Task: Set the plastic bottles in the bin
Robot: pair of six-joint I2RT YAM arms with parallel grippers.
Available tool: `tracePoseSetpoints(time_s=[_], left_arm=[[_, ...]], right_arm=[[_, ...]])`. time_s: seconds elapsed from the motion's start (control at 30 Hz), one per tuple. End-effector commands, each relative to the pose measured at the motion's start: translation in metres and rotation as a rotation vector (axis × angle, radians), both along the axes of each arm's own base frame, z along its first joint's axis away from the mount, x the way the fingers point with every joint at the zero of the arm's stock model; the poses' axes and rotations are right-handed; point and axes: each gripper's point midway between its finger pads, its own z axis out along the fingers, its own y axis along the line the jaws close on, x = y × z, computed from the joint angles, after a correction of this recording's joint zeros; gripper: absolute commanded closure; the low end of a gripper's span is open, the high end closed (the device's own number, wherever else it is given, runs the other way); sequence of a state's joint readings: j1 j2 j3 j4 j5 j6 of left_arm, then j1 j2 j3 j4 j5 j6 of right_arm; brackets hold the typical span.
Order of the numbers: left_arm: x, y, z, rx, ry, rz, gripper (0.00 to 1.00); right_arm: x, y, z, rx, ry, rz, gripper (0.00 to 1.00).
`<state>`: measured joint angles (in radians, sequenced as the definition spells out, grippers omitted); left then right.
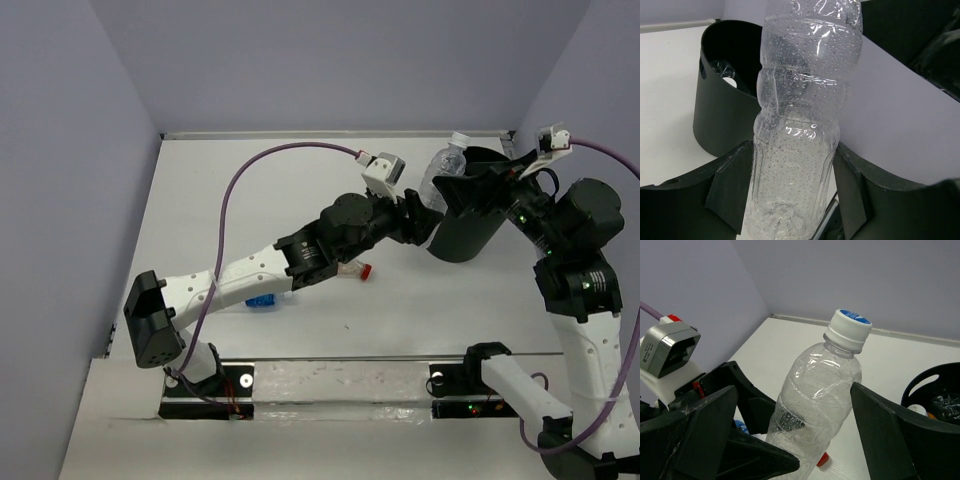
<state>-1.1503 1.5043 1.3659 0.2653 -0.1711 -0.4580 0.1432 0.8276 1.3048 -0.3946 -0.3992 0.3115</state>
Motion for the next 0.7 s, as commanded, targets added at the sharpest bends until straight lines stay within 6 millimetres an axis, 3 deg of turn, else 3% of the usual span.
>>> tracePoseSetpoints(time_s=[0.0,0.17,0.27,0.43,0.5,0.53,0.57,0.6,0.67], left_arm=[[-0.017,-0.009,0.052,-0.112,-0.083,-0.1,0.55],[-0.021,-0.007,0.051,-0.113,-0.101,-0.124,0.55],[-0.02,-0.004,0.048,-0.101,-0.111,-0.109,0.53],[-0.02,-0.003,0.04,-0.08,-0.119,-0.111,0.53],[-0.019,-0.001,0.039,-0.075,-0.123,-0.102,0.48],[-0.017,0.001,0.037,-0.069,-0.12,-0.086,0.45],[-0.015,0.003,0.035,-0.062,-0.118,-0.074,0.29],[-0.012,0.008,0.036,-0.059,-0.112,-0.047,0.2],[-0.009,0.015,0.025,-0.039,-0.096,-0.013,0.05]], right_arm=[[0.001,0.02,-0.021,0.009,0.087,0.13,0.0],[0.009,0.022,-0.024,0.027,0.115,0.131,0.02],[0.013,0.021,-0.02,0.048,0.1,0.115,0.16],[0.021,0.022,-0.019,0.06,0.118,0.113,0.18],[0.022,0.022,-0.017,0.066,0.114,0.109,0.32],[0.023,0.021,-0.016,0.071,0.107,0.102,0.37],[0.024,0.018,-0.012,0.079,0.096,0.077,0.42],[0.025,0.015,-0.008,0.084,0.082,0.06,0.51],[0.03,0.005,0.005,0.093,0.053,-0.009,0.57]])
